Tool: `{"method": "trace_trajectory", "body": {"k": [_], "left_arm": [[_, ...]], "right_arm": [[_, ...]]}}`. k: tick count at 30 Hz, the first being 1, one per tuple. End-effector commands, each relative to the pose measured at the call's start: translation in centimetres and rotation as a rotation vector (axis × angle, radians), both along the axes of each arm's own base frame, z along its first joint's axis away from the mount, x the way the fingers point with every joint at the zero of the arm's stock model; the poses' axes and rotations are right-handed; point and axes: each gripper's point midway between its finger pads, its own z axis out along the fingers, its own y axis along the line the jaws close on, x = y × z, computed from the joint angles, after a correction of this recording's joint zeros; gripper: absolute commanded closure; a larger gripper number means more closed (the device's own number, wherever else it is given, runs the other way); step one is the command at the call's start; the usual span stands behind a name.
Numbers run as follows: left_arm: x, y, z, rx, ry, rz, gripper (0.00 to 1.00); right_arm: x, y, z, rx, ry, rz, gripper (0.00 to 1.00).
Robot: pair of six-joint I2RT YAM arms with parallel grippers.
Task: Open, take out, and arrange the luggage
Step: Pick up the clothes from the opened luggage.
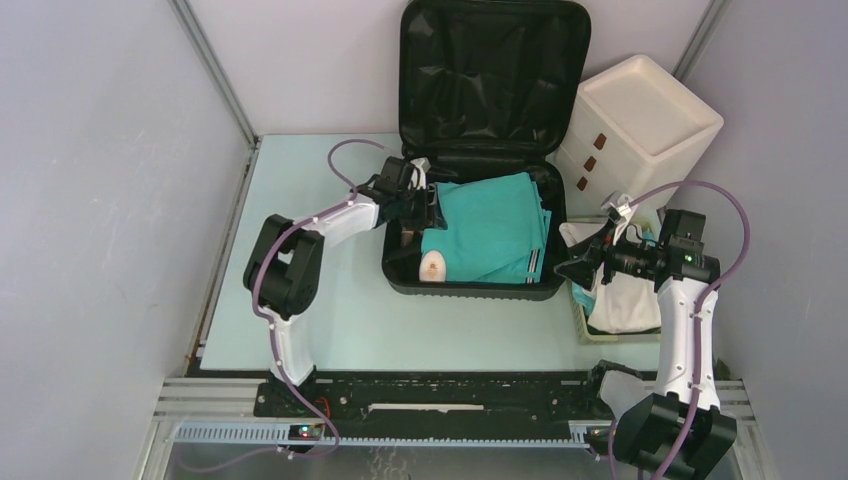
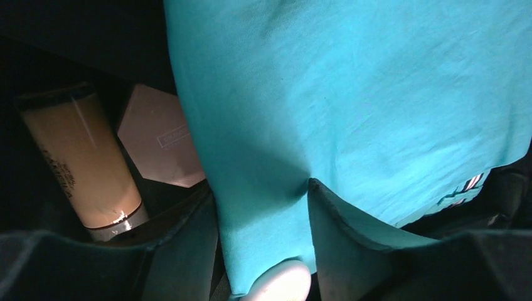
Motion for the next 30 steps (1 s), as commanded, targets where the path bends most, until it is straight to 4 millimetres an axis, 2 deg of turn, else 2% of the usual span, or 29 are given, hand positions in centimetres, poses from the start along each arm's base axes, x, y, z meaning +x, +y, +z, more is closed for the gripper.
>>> {"method": "trace_trajectory", "body": {"k": [1, 6, 8, 12, 16, 21, 25, 30], "left_arm": [[1.4, -1.6, 3.5, -0.090, -0.079, -0.016, 0.52], [1.4, -1.8, 5.4, -0.124, -0.116, -0.011, 0.89], [1.2, -1.8, 6.1, -0.132, -0.130, -0.021, 0.96], [0.5, -1.9, 8.0, -0.144, -0.171, -0.054, 1.00], [-0.6, -3.0, 10.8, -0.134, -0.262, -0.152, 1.00], [-1.4, -3.8, 12.7, -0.062, -0.341, -0.225, 1.00], [-1.5, -3.4, 13.7, 0.000, -0.378, -0.240, 1.00], [-1.7, -3.2, 16.5, 0.018, -0.446, -0.253, 1.00]], "right_arm": [[0.3, 0.0, 0.4, -0.007, -0.019, 0.000, 0.28], [0.3, -0.1, 0.4, -0.011, -0.017, -0.003, 0.28], [0.3, -0.1, 0.3, -0.012, -0.017, -0.004, 0.28], [0.3, -0.1, 0.3, -0.012, -0.017, -0.004, 0.28], [0.3, -0.1, 0.4, -0.010, -0.016, -0.005, 0.27], [0.4, -0.1, 0.4, -0.007, -0.015, -0.008, 0.27], [0.4, -0.2, 0.4, -0.006, -0.016, -0.013, 0.27], [0.4, -0.3, 0.4, -0.006, -0.015, -0.013, 0.27]]}}
